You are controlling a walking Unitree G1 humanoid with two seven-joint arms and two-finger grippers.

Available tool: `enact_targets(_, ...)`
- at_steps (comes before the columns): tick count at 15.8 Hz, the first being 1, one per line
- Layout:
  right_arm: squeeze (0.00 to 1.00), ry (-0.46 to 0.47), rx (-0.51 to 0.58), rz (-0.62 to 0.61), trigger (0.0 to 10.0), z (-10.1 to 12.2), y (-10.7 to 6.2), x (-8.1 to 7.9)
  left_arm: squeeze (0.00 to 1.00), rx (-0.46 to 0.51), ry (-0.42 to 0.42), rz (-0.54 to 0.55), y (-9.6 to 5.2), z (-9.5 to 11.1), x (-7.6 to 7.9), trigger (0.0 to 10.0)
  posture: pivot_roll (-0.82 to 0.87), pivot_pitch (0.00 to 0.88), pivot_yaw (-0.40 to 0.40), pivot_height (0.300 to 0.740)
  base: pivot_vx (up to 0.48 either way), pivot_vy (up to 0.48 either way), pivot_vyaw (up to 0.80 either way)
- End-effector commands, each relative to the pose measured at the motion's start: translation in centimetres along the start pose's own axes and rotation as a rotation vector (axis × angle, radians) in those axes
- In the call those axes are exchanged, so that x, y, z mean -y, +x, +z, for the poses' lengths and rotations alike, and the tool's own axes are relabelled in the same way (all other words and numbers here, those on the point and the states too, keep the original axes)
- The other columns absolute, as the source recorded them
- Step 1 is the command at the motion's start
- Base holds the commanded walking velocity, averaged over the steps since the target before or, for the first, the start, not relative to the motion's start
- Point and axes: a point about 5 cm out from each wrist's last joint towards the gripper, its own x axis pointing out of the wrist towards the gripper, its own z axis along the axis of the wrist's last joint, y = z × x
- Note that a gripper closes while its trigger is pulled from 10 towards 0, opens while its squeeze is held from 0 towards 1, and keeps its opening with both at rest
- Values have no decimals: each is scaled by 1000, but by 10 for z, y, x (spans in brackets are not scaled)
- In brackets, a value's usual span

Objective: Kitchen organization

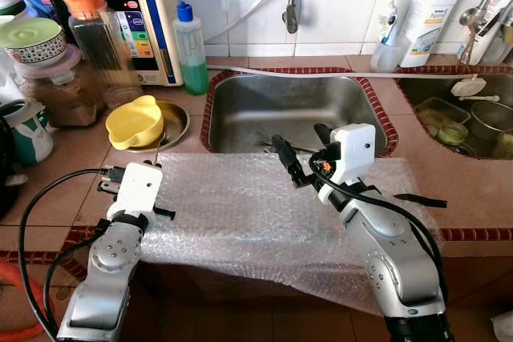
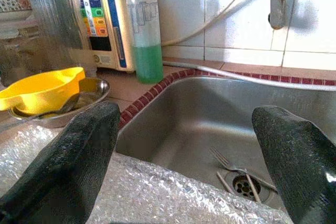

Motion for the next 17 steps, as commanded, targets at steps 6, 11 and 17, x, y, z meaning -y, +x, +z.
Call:
enact_targets(6,0,-23,22,-6,10000,3,6,0,0,111,-14,-39,13,28,19,0,-38,19,46,740,0,0,0)
enact_targets(11,0,-36,39,-57,10000,7,7,11,0,339,-35,-100,13,60,33,0,-56,6,44,740,0,0,0)
enact_targets(17,0,166,11,-217,10000,16,20,52,0,581,113,-315,15,81,76,0,-69,0,37,740,0,0,0)
